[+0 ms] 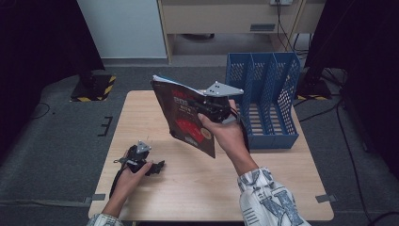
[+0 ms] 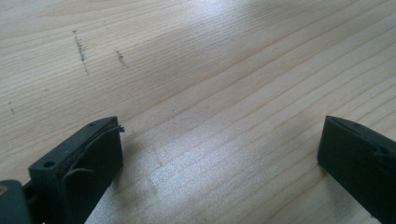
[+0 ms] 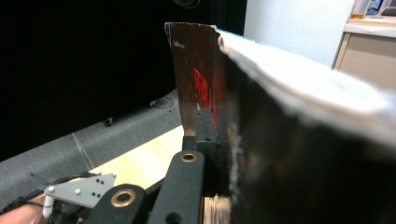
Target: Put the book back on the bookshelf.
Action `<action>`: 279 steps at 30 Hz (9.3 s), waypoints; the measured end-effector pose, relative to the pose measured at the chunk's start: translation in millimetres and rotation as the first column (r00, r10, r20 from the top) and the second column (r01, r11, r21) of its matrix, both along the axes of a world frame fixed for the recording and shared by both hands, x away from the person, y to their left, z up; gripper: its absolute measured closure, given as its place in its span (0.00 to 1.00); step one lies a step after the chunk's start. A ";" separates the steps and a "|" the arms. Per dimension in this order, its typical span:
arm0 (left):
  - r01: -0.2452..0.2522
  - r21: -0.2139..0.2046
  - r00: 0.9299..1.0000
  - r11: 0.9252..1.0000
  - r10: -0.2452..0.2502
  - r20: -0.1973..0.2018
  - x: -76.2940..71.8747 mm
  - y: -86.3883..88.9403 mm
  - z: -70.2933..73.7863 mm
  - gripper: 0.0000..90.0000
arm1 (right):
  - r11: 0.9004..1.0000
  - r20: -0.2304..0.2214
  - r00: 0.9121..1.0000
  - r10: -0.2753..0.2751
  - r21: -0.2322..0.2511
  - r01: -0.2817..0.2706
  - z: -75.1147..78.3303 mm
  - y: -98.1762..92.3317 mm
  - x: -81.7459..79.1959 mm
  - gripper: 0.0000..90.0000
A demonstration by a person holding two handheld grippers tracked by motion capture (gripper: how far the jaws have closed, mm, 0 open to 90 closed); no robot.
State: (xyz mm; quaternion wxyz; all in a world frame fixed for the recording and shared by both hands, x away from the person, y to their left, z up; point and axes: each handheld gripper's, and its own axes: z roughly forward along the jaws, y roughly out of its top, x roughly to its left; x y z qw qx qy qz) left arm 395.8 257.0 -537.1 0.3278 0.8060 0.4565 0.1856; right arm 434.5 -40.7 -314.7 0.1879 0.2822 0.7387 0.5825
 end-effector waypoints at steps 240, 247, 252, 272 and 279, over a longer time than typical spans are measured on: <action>-0.020 -0.001 1.000 1.000 0.020 0.003 0.1 -2.9 -0.3 0.00 | 0.725 0.014 0.725 -0.689 0.028 0.689 67.7 -264.0 8.2 0.97; -0.020 -0.002 1.000 1.000 0.020 0.003 0.1 -2.9 -0.3 0.00 | 0.712 0.008 0.712 -0.702 0.022 0.702 63.7 -259.0 19.4 0.97; -0.020 -0.002 1.000 1.000 0.020 0.003 0.1 -2.9 -0.3 0.00 | 0.699 -0.004 0.699 -0.715 0.020 0.715 59.7 -253.8 26.3 0.97; -0.021 -0.002 1.000 1.000 0.021 0.003 0.3 -3.1 -0.3 0.00 | 0.650 0.021 0.650 -0.759 0.060 0.757 42.2 -249.2 55.9 0.97; -0.022 -0.002 1.000 1.000 0.022 0.003 0.5 -3.3 -0.3 0.00 | 0.645 0.038 0.644 -0.764 0.056 0.762 38.2 -248.5 60.2 0.97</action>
